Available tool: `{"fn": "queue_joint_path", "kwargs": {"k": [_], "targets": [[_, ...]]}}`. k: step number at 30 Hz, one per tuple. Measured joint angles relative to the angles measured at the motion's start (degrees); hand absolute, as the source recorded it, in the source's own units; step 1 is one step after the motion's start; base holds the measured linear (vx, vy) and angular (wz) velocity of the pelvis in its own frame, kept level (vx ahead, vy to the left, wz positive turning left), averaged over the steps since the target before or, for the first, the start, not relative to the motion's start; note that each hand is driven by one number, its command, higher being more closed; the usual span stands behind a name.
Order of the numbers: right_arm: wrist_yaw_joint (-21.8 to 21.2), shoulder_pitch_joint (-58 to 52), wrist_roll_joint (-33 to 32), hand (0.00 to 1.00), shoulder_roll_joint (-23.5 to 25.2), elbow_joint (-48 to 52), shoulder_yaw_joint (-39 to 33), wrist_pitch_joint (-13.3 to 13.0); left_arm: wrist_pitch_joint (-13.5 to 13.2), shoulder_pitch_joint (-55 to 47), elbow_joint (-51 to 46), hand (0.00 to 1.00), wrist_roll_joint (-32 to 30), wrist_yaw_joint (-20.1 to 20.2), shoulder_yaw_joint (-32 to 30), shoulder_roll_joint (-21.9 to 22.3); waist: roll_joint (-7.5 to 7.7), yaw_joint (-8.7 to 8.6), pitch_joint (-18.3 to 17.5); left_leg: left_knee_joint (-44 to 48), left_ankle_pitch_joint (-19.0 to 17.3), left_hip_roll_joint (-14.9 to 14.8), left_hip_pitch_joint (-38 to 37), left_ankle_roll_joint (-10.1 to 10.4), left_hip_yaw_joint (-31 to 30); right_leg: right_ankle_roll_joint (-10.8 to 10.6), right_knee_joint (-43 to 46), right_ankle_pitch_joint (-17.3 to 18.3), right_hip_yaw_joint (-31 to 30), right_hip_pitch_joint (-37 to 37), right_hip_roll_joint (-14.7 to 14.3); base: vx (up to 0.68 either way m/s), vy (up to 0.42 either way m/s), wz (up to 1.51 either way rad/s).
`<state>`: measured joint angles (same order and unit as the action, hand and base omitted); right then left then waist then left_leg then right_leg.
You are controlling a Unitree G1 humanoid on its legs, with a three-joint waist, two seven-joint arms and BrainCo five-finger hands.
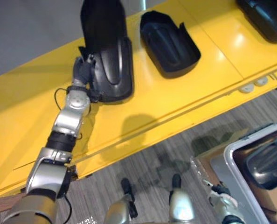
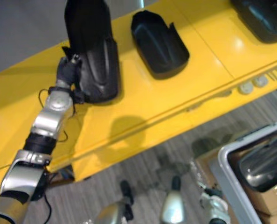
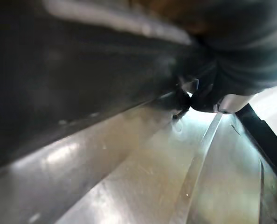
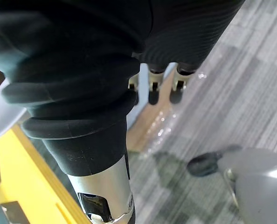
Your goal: Walk over and take plastic housings, then place them on the shelf
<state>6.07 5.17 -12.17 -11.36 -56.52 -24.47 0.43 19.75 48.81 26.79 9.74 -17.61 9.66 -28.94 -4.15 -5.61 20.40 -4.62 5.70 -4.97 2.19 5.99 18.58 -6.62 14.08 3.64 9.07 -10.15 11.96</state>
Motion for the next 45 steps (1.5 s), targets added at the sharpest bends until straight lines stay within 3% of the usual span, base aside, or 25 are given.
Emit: {"fn": "queue_joint_path", "kwargs": {"k": [4, 8, 10, 24, 33, 40, 45], "targets": [[-0.17, -1.38, 0.01, 0.0, -0.21, 0.06, 1.76, 0.01, 5.0, 0.71, 5.43, 1.0, -1.86, 1.05, -3.94, -0.24, -0.01, -0.01, 0.02, -0.06, -0.18, -0.19, 0.02, 0.11, 0.79, -0.26, 0.77, 0.2, 0.0, -0.26, 0.02, -0.04, 0.011, 0.01], [-1.03, -2.76, 0.08, 0.0, -0.12, 0.48, 2.56, 0.03, 7.02, 0.71, 8.47, 1.0, -4.31, 4.62, -6.78, -4.36, -0.02, 0.18, 0.02, -0.24, -0.21, -0.33, 0.16, 0.07, 0.98, -0.39, 1.6, 0.43, -0.08, -0.77, 0.31, 0.0, 0.0, 0.0], [-1.06, -3.43, 0.14, 0.0, -0.1, 1.48, 2.65, 0.03, 7.04, 0.71, 9.43, 1.0, -6.41, 5.91, -8.43, -4.55, -0.02, 0.34, 0.02, -0.13, -0.19, -0.22, 0.12, 0.06, 0.98, -0.39, 1.63, 0.43, -0.06, -0.71, 0.55, 0.02, 0.008, 0.01], [-1.06, -3.68, 0.01, 0.0, -0.24, 1.91, 6.13, -0.01, 6.55, 0.58, 10.93, 1.0, -5.75, 10.24, -9.14, -4.21, -0.19, 0.27, -0.09, 0.01, -0.16, -0.14, -0.05, 0.1, 1.98, -0.65, 0.32, -0.5, -0.58, -0.44, 0.76, 0.01, 0.008, -0.02], [-1.24, -3.95, 0.08, 0.0, 0.13, 1.92, 6.16, -0.09, 6.3, 0.59, 11.67, 1.0, -1.79, 12.19, -9.13, -3.8, -0.53, 0.26, -0.32, -0.01, -0.18, 0.13, -0.1, 0.11, 2.38, -1.15, -3.3, -2.52, 0.05, 1.63, 0.91, 0.01, 0.017, 0.02], [-1.2, -4.01, 0.07, 0.0, 0.87, 1.91, 6.97, -0.11, 4.79, 0.3, 12.85, 1.0, 2.5, 11.43, -9.48, -1.56, -1.31, 1.15, -1.14, -0.27, -0.26, 0.12, -0.06, 0.14, 2.59, -1.39, -4.72, -3.28, 0.33, 2.4, 0.9, 0.0, 0.008, 0.01], [-1.15, -4.56, 0.01, 0.0, 1.05, 1.85, 7.8, -0.09, 1.87, -0.19, 14.97, 1.0, 3.79, 11.37, -10.28, 0.28, -1.34, 1.67, -2.35, -0.29, -1.14, 0.11, -0.1, -0.36, 3.08, -1.66, -6.14, -3.84, 0.65, 3.5, 0.94, 0.02, 0.021, 0.01]]}}
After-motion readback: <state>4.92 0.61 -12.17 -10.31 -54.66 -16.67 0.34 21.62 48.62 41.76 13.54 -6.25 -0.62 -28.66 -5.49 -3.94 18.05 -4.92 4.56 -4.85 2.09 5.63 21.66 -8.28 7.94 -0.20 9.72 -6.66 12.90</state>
